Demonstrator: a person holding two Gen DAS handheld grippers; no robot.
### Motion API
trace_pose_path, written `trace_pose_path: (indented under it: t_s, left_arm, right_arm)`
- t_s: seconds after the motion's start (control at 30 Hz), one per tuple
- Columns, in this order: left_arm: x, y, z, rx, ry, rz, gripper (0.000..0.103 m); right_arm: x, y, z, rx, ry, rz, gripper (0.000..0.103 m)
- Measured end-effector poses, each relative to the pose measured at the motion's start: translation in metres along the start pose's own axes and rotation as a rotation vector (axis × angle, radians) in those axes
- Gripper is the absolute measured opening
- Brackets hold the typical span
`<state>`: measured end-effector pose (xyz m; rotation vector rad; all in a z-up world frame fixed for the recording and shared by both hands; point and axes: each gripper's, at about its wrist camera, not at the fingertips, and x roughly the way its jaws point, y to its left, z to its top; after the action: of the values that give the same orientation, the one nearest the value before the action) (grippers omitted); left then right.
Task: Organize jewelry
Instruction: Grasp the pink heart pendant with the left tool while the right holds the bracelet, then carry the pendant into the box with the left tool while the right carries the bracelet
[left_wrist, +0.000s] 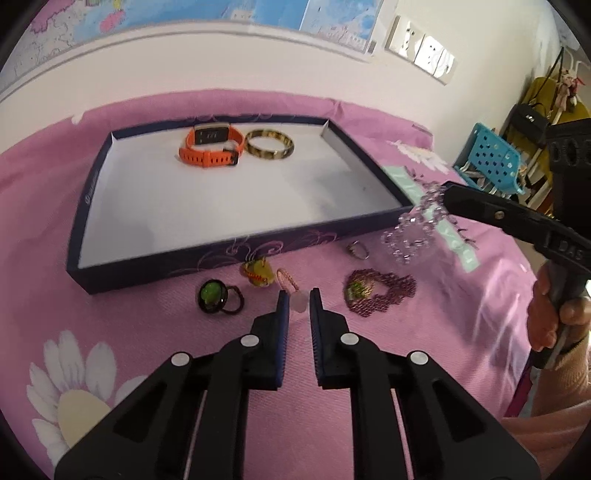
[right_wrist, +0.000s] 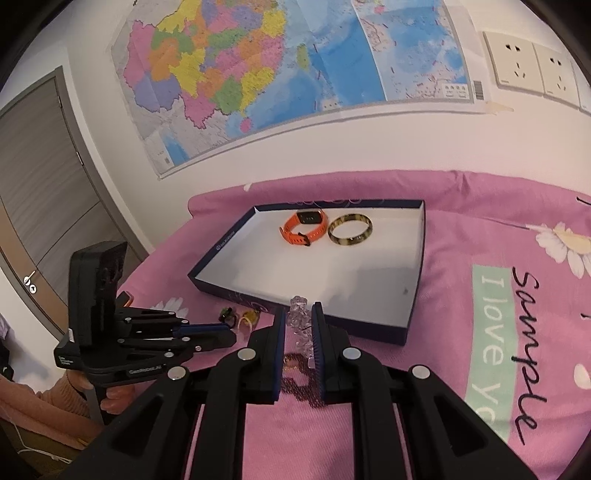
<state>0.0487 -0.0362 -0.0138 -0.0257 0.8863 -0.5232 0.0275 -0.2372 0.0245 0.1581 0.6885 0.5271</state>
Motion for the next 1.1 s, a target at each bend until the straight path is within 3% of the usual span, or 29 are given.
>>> trace_pose_path:
  t_s: [0.23, 0.57, 1.1]
  left_arm:
    - [-0.020, -0.001, 0.010, 0.016, -0.048, -0.015, 0.012]
    - [-0.028, 0.008, 0.032, 0.039, -0.091, 0.031, 0.012]
    - [-0.009, 0.037, 0.064, 0.002, -0.069, 0.049, 0.012]
  right_arm:
    - [0.000, 0.007, 0.014, -0.023, -0.019, 0.016, 0.012]
    - [0.010, 0.009, 0.039, -0.036, -0.038, 0.026, 0.012]
    - [0.056, 0.004, 0.071, 0.000, -0.015, 0.021, 0.012]
